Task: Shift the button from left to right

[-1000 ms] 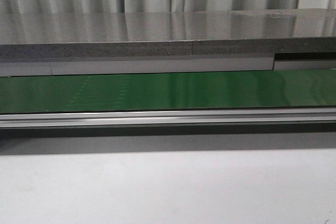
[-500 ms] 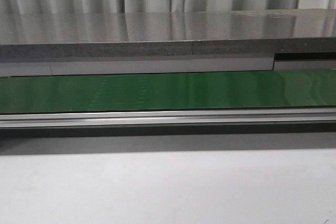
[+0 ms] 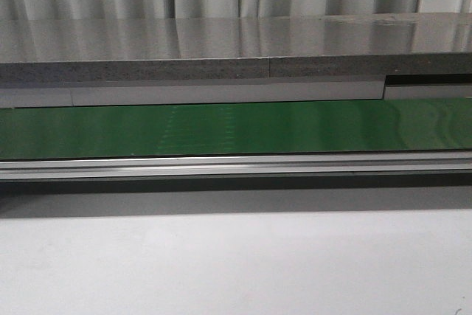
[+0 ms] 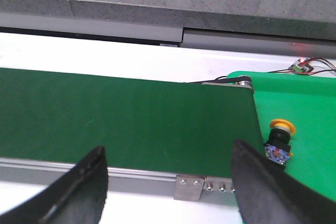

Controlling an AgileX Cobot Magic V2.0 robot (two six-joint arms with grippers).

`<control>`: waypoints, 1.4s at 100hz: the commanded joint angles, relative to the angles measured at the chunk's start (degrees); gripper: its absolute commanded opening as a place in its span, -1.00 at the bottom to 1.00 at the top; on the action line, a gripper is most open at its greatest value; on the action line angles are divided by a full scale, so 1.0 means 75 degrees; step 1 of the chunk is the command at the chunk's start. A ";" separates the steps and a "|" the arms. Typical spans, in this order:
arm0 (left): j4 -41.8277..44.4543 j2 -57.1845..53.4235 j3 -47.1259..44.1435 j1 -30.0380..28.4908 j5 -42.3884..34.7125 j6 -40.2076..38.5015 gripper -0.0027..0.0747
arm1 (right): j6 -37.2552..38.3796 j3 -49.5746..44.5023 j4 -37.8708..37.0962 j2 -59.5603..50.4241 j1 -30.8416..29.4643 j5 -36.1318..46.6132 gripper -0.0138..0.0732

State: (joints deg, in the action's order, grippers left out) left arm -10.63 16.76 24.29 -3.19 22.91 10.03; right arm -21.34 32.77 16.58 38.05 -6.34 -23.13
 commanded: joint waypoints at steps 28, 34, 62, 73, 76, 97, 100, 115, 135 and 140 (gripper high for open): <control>-0.0118 0.0057 0.0187 0.0055 -0.0531 -0.0017 -0.98 | 0.0016 0.0157 0.0094 -0.1105 -0.0005 -0.0359 -0.24; -0.0118 0.0057 0.0187 0.0055 -0.0531 -0.0017 -0.98 | 0.0016 0.0157 0.0124 -0.1105 -0.0005 -0.0359 -0.38; -0.0118 0.0057 0.0187 0.0055 -0.0531 -0.0017 -0.98 | 0.0016 0.0157 0.0292 -0.1098 -0.0005 -0.0343 -0.83; -0.0118 0.0057 0.0187 0.0055 -0.0531 -0.0017 -0.98 | 0.0016 0.0157 0.0309 -0.1098 -0.0005 -0.0412 -0.84; -0.0118 0.0057 0.0187 0.0055 -0.0531 -0.0017 -0.98 | 0.0016 0.0157 0.0309 -0.1098 -0.0005 -0.0444 -0.84; -0.0118 0.0057 0.0187 0.0055 -0.0531 -0.0017 -0.98 | 0.0016 0.0157 0.0309 -0.1098 -0.0005 -0.0452 -0.84; -0.0118 0.0057 0.0187 0.0055 -0.0531 -0.0017 -0.98 | 0.0016 0.0157 0.0309 -0.1098 -0.0005 -0.0452 -0.84; -0.0118 0.0057 0.0187 0.0055 -0.0531 -0.0017 -0.98 | 0.0016 0.0157 0.0309 -0.1098 -0.0005 -0.0452 -0.84; -0.0118 0.0057 0.0187 0.0055 -0.0531 -0.0017 -0.98 | 0.0016 0.0157 0.0309 -0.1098 -0.0005 -0.0430 -0.84; -0.0118 0.0057 0.0187 0.0055 -0.0531 -0.0017 -0.98 | 0.0016 0.0157 0.0309 -0.1098 -0.0005 -0.0320 -0.84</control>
State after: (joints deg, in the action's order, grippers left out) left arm -10.63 16.76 24.29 -3.19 22.91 10.03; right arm -21.34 32.44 18.09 29.75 -6.34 -30.22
